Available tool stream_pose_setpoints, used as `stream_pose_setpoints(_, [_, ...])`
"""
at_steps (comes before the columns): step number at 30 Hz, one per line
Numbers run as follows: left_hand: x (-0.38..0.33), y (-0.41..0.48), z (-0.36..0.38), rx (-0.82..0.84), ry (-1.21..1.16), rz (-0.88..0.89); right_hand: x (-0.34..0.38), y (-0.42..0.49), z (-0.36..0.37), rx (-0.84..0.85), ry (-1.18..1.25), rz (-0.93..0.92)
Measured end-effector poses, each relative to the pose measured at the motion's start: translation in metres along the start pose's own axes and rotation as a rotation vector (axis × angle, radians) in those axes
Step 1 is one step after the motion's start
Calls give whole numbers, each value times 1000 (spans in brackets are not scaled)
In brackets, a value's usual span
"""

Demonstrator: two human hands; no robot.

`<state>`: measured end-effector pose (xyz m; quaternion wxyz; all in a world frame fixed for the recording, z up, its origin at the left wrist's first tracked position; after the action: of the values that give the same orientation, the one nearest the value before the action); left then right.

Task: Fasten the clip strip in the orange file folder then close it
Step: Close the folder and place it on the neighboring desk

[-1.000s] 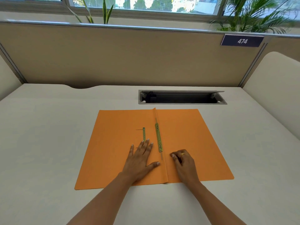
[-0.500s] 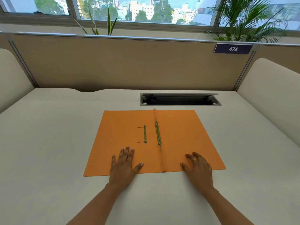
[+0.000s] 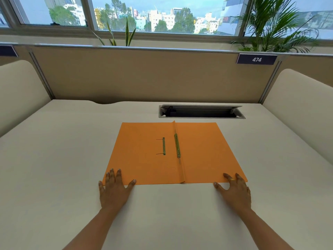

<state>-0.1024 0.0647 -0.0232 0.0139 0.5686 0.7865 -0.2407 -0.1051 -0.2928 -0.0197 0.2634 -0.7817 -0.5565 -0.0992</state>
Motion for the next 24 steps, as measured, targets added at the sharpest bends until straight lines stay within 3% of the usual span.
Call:
stream_pose_setpoints(6, [10, -6, -7, 20, -89, -90, -13, -2, -11, 43, 26, 69])
stream_pose_setpoints(15, [12, -9, -25, 19, -113, -122, -24, -3, -20, 128, -42, 32])
stream_pose_setpoints(19, [11, -7, -31, 42, -286, -106, -27, -4, -21, 153, -81, 8])
stream_pose_setpoints(24, [9, -2, -36, 4, -683, -152, -28, -6, -22, 155, -95, -2])
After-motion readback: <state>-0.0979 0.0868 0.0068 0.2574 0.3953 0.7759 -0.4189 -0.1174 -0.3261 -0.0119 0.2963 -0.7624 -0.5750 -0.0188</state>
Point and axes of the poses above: each hand's wrist, its own y-axis towards the middle knuckle, its own z-axis out of the palm, x = y × z, the point moved 1 cm from there along y, towards the middle knuckle, and after that the axes turned 13 degrees about x, right-handed, at the moved point
